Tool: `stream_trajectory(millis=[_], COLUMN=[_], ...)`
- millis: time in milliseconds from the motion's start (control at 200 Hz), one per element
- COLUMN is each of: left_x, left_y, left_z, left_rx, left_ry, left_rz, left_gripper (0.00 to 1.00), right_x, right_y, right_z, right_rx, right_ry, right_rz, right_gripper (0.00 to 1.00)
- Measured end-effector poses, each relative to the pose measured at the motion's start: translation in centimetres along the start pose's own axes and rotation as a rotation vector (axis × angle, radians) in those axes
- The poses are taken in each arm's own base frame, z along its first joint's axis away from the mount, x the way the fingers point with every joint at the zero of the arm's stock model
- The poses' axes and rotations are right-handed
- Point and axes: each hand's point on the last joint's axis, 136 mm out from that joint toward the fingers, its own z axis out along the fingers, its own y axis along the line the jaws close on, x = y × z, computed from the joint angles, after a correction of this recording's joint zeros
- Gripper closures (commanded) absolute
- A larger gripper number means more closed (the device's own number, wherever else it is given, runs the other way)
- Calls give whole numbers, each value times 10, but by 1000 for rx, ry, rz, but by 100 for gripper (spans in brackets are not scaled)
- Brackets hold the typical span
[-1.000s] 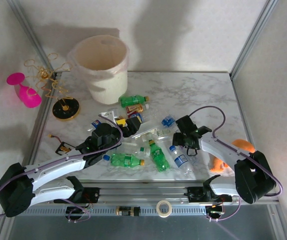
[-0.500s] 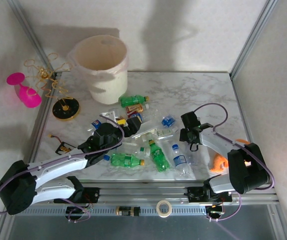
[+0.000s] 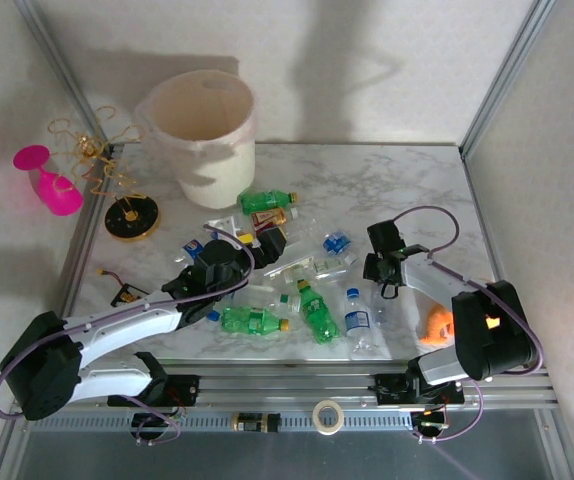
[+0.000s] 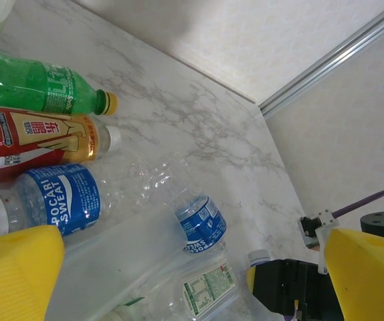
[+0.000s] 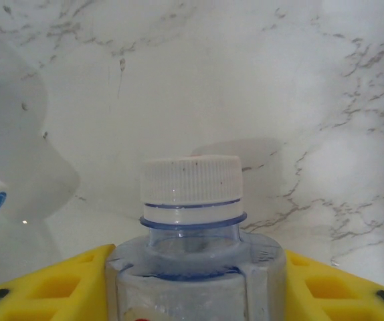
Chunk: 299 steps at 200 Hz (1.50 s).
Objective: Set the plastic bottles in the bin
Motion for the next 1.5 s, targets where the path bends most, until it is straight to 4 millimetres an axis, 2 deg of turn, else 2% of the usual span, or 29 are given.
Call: stream_trajectory(millis=[135,235,411,516,746,966,1167,1317,1497], left_x=[-1,-2,-2,4,24,59,88,93,100], left_y=[-5,-11,-32,-41,-66,-93,-109,-116,-113], left_z=[1,4,3,1,-1,7,16,20,27], left_rx=[19,38,124,178,335,442,490,508,502], left_ry=[-1,8,31,65,160,278,364,378,388], left_rz=[18,44,96,117,127,141,152,154,145], left_gripper=[0,0,0,0,1,2,3,6,14], right_x=[-17,-40,-83,-97,-107,-106,-99,-95,-94], right_y=[2,12,50,73,111,141,160,167,172], right_z=[-21,-46,-100,-122,-154,-179,-186,-188,-193], right_rx=[-38,-106,-341,-484,-722,-858,-913,-929,-949], right_ry=[-77,-159,-297,-342,-378,-407,-400,-389,-394], right_rz=[23,37,46,41,38,2,-25,-29,-28], right_gripper=[56,54,55,55,56,57,57,57,57])
